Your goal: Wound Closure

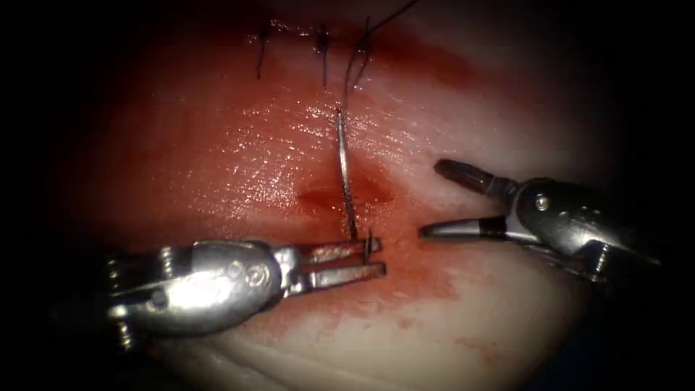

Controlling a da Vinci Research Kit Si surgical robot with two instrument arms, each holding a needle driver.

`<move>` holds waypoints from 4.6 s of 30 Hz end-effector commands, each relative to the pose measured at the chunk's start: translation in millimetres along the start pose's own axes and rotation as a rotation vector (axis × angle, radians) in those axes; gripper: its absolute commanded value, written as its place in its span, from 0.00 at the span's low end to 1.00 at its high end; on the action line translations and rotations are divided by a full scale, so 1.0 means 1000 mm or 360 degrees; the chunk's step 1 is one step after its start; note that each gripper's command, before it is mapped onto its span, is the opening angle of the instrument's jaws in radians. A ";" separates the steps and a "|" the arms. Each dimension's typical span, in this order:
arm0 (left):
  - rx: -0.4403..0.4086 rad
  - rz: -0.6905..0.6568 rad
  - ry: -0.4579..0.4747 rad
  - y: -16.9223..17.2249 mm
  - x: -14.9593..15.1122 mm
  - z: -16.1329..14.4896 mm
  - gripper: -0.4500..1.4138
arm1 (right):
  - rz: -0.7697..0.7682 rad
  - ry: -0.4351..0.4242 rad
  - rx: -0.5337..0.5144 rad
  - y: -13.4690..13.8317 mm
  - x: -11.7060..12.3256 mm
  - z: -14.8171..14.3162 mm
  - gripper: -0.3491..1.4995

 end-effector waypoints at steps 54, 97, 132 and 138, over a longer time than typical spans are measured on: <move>-0.0187 0.0760 0.0079 0.0056 -0.0082 0.0042 0.00 | 0.0923 0.0193 0.0263 -0.0011 -0.0025 0.0047 0.43; -0.0182 0.0764 0.0059 0.0057 -0.0084 0.0042 0.00 | 0.0841 0.0236 0.0305 -0.0021 -0.0009 0.0055 0.00; -0.0009 -0.0657 -0.0376 -0.0045 -0.0124 0.0029 0.35 | 0.0065 0.0362 0.0089 0.0002 0.0014 0.0046 0.00; -0.0012 -0.0660 -0.0417 -0.0053 -0.0139 0.0044 0.30 | -0.0011 0.0345 0.0080 0.0000 0.0014 0.0047 0.00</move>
